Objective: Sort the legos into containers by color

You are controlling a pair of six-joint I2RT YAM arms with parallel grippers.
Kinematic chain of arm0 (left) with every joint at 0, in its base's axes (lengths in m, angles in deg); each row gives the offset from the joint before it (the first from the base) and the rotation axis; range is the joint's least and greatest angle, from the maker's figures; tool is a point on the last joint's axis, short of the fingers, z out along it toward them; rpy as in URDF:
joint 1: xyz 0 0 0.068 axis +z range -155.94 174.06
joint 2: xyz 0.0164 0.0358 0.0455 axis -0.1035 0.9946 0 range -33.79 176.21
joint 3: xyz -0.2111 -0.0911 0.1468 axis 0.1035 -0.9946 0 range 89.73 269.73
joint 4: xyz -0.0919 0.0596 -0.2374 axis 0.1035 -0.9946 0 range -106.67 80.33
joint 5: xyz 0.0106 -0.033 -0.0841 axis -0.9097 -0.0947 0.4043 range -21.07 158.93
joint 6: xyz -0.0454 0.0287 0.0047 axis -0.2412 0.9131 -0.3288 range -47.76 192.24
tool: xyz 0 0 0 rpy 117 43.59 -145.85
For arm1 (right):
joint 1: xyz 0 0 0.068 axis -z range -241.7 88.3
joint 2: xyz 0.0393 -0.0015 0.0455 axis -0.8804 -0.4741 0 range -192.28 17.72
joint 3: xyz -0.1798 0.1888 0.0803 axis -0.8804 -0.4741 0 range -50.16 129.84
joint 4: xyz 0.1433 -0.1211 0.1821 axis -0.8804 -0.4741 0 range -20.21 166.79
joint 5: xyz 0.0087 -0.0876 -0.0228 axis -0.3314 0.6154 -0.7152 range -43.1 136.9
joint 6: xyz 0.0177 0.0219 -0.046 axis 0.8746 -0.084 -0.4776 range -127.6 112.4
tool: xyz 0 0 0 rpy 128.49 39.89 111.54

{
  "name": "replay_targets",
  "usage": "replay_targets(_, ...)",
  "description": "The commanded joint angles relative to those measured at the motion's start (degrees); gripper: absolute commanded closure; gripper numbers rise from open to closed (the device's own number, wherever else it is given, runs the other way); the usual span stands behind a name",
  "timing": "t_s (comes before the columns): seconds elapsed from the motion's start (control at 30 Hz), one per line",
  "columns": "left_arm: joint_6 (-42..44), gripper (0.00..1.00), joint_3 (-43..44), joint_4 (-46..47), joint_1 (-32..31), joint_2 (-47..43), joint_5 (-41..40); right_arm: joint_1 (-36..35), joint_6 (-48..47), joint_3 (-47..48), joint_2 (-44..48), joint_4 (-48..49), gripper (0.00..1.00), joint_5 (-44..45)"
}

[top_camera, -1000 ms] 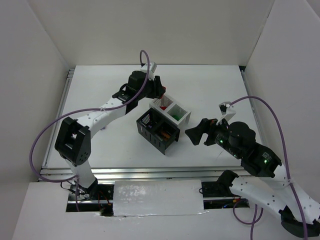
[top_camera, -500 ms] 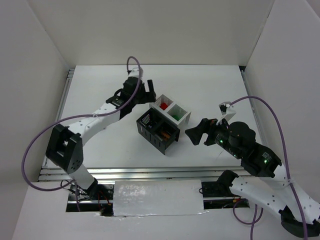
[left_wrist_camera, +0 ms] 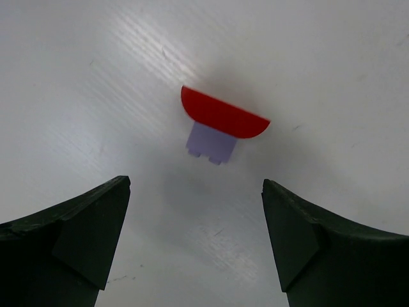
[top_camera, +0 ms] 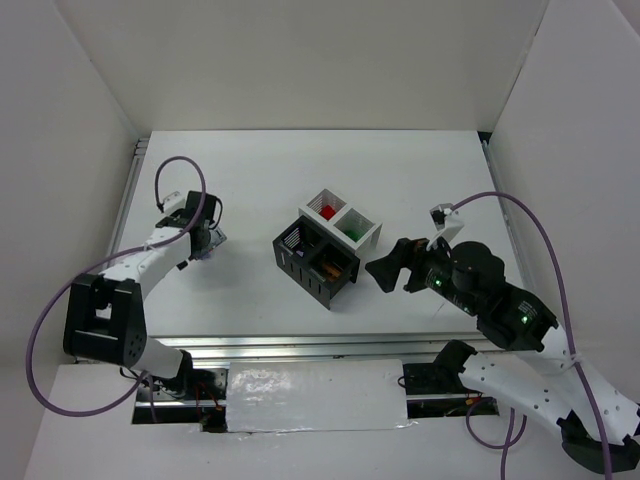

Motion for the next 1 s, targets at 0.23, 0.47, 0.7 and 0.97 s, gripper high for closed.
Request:
replay_targets(0.23,2.4,0.09,-6.8,5.7,0.6,-0.7,1.4,0.2,-1.2,-1.9,-0.3,3.8,0.0,-1.9)
replay_targets(0.47,8.3,0.1,-4.3,10.7,1.6,6.4,4.0,0.2,-1.1,-2.8,-0.6,4.4,0.0,-2.2)
replay_targets(0.7,8.9,0.22,-3.4,12.1,2.7,9.5,5.0,0.1,-1.3,-2.6,-1.2,4.5,0.0,-2.0)
replay_targets(0.97,10.5,0.56,-0.4,12.2,4.3,12.9,7.8,0.1,-1.3,-2.5,-1.6,4.2,0.0,-2.0)
